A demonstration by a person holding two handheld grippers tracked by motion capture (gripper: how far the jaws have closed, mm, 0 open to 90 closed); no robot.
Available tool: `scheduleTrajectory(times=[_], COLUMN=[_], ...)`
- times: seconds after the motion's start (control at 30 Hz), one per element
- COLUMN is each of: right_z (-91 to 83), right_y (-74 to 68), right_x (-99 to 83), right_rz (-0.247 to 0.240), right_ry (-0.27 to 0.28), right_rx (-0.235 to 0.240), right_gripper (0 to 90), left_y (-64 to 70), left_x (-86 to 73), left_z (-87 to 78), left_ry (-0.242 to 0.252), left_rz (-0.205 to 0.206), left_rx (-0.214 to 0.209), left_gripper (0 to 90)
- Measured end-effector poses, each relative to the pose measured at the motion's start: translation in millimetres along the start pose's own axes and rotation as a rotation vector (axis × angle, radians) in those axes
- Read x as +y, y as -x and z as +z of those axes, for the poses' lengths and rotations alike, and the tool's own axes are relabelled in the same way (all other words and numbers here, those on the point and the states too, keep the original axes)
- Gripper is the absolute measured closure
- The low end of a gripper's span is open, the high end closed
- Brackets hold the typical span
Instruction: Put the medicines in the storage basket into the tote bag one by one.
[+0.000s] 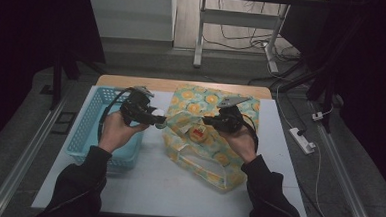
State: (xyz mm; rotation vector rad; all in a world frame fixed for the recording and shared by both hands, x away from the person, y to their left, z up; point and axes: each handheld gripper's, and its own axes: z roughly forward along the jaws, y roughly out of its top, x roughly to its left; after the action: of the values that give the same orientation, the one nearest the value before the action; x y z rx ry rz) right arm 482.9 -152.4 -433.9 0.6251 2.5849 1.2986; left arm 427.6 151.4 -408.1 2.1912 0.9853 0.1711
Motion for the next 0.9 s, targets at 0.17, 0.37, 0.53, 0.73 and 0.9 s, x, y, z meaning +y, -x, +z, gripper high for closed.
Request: scheduleTrajectory(times=[0.17,0.37,0.53,0.73,0.9], right_z=[-0.6,-1.7,-2.8,-4.4,-5.5], right_y=[0.2,0.2,0.3,0.7,0.9], right_x=[0.1,0.6,1.0,1.4,1.8], right_rz=[0.000,0.001,0.002,0.004,0.004], right_ry=[0.003,0.010,0.015,0.025,0.032], right_rx=[-0.002,-0.004,-0.007,-0.013,-0.015], right_gripper=[90.0,90.0,90.0,90.0,90.0], left_y=[13.9,25.6,33.1,38.4,37.4], left_x=[8.6,18.3,25.5,33.3,38.2], left_z=[16.5,40.4,58.5,80.5,96.1], left_ry=[-0.014,-0.038,-0.052,-0.082,-0.090], left_rz=[0.036,0.069,0.087,0.111,0.110], left_rx=[-0.026,-0.046,-0.056,-0.056,-0.044], left_gripper=[50.5,50.5,50.5,50.5,50.5])
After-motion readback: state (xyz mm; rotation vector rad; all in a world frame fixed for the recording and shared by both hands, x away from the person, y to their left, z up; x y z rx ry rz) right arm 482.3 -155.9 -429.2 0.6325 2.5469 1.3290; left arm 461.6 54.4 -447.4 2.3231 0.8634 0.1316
